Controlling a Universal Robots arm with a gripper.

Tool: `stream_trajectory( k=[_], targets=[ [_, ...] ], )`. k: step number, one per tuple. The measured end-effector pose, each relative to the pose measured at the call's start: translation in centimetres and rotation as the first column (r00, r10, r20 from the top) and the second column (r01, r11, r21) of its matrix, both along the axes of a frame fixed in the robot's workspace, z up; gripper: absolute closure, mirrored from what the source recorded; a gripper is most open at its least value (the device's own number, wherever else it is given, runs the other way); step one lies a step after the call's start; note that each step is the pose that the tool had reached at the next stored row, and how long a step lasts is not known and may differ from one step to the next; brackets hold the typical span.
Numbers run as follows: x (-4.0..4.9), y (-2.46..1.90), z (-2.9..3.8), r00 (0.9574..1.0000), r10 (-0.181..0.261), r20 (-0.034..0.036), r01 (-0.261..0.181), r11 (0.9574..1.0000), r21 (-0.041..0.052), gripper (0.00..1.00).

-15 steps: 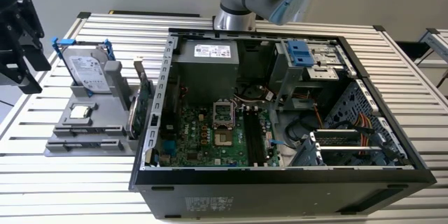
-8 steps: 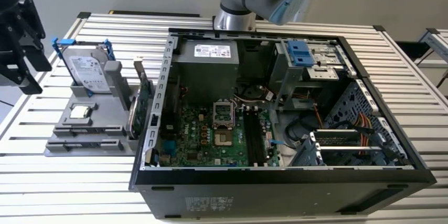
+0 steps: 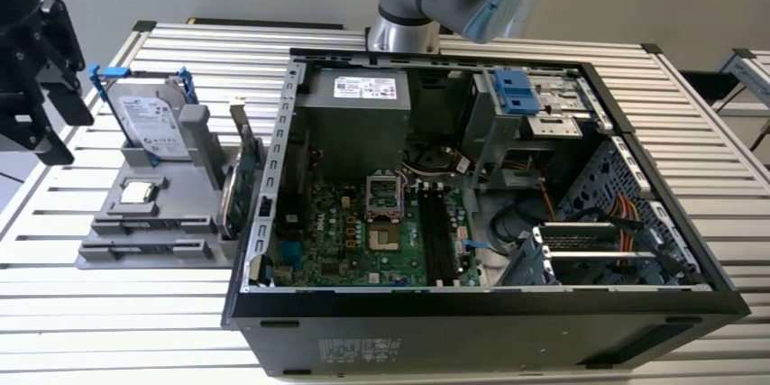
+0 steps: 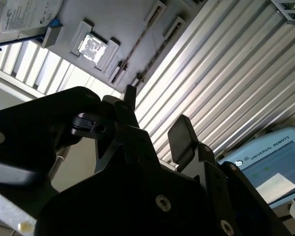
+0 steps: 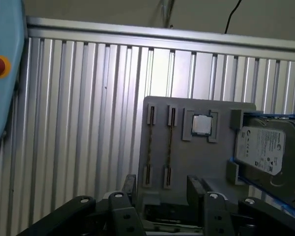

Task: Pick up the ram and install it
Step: 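Pick up the ram and move it above insertion slot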

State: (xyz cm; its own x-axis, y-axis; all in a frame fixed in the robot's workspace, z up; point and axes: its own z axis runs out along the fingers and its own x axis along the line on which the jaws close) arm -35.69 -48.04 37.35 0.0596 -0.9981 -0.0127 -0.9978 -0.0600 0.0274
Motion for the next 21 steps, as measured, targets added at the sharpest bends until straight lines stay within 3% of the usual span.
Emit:
stream_trajectory(
  k=[15,21],
  targets=[
    [0.0,0.21,-1.08,0.9997,-0.025,0.0001,0.025,0.9997,-0.0014,0.0],
    [-0.01,0.3,-1.53,0.9994,-0.033,0.0042,0.033,0.9995,-0.003,0.0]
  ],
)
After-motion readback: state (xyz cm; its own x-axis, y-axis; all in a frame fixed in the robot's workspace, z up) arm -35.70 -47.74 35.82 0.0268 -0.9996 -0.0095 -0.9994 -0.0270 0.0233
